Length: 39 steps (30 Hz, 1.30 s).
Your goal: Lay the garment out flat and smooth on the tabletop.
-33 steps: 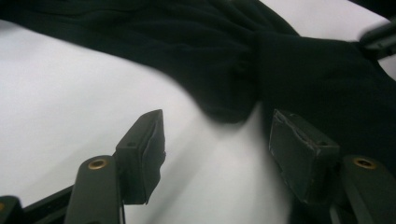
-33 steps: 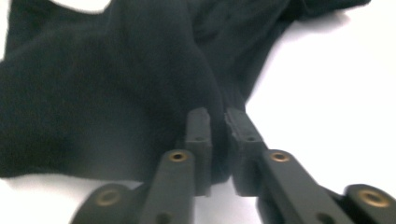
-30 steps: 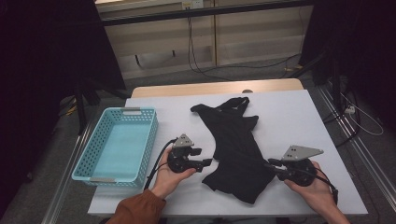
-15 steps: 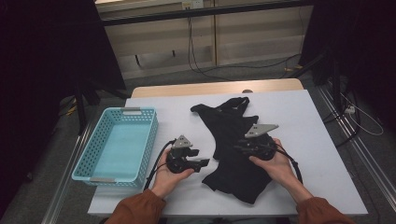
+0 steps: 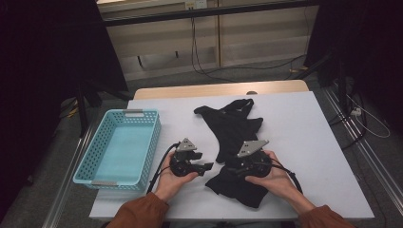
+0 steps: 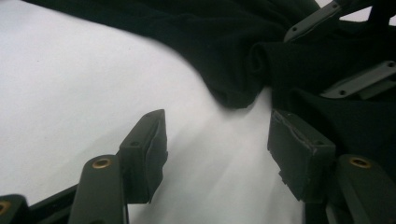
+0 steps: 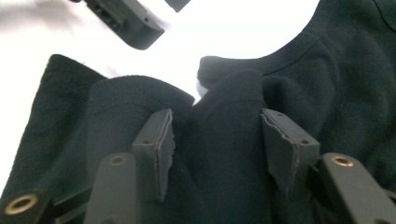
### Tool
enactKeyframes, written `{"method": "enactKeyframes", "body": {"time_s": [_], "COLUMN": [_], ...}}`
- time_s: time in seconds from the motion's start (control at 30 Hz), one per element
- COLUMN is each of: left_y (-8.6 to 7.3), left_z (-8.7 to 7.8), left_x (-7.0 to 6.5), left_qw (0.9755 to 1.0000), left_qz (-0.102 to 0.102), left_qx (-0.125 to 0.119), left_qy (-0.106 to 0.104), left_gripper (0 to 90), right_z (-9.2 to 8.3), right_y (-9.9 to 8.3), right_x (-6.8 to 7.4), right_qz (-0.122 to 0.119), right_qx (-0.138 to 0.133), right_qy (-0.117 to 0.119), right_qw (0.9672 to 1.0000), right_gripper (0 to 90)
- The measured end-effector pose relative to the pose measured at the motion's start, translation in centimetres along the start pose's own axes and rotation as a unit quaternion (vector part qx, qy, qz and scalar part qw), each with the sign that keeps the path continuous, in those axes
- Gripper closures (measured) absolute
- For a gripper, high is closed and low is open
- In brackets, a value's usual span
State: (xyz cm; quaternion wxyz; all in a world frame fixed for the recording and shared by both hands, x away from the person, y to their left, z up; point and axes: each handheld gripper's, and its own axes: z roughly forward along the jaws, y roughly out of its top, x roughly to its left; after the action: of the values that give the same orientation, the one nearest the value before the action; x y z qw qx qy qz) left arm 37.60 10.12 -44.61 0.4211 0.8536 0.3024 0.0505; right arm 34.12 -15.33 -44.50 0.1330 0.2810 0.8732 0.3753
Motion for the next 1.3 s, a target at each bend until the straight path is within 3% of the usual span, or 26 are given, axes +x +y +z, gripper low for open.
{"method": "enactKeyframes", "body": {"time_s": [0.1, 0.17, 0.37, 0.53, 0.67, 0.83, 0.93, 1.0, 1.1, 1.2, 1.3], "left_y": [0.0, 0.0, 0.0, -0.1, -0.1, 0.0, 0.0, 0.1, 0.3, 0.1, 0.0], "left_z": [0.0, -0.1, 0.0, 0.4, 0.7, 1.0, 1.4, 1.8, 2.2, 2.4, 2.5], "left_x": [0.0, 0.0, -0.2, -0.9, -1.3, -1.5, -1.8, -2.0, -2.7, -3.5, -4.1], "left_qw": [1.0, 1.0, 0.9999, 0.9998, 0.9997, 0.9997, 0.9994, 0.9993, 0.9989, 0.9969, 0.9964], "left_qz": [-0.001, -0.005, -0.008, 0.006, 0.008, 0.008, 0.029, 0.026, 0.039, 0.068, 0.066], "left_qx": [-0.002, -0.005, -0.004, 0.007, 0.008, 0.01, 0.019, 0.019, 0.022, 0.034, 0.033], "left_qy": [-0.002, -0.002, -0.005, -0.017, -0.021, -0.019, -0.01, -0.016, -0.012, -0.02, -0.042], "left_gripper": [38.0, 38.0, 41.3, 44.5, 45.3, 45.3, 49.0, 49.0, 50.5, 52.4, 49.5], "right_z": [0.1, -0.3, -3.2, -5.5, -6.9, -8.6, -9.3, -9.5, -9.5, -9.7, -10.0], "right_y": [0.0, 0.1, 0.1, -0.6, -2.0, -4.3, -5.5, -6.2, -7.1, -7.4, -7.9], "right_x": [0.0, 0.0, 0.5, 1.3, 2.1, 2.9, 2.9, 2.9, 3.0, 3.1, 3.2], "right_qz": [-0.002, -0.004, 0.002, -0.004, -0.009, -0.012, -0.01, -0.007, -0.016, -0.019, -0.018], "right_qx": [0.004, -0.006, -0.053, -0.071, -0.065, -0.05, -0.041, -0.034, -0.009, -0.003, 0.008], "right_qy": [-0.006, -0.004, 0.002, 0.01, 0.018, 0.011, 0.01, 0.012, 0.008, 0.006, -0.003], "right_qw": [1.0, 1.0, 0.9986, 0.9974, 0.9977, 0.9986, 0.9991, 0.9993, 0.9998, 0.9998, 0.9998], "right_gripper": [72.0, 79.7, 81.7, 84.0, 84.5, 84.8, 84.7, 84.5, 83.8, 83.3, 82.4]}}
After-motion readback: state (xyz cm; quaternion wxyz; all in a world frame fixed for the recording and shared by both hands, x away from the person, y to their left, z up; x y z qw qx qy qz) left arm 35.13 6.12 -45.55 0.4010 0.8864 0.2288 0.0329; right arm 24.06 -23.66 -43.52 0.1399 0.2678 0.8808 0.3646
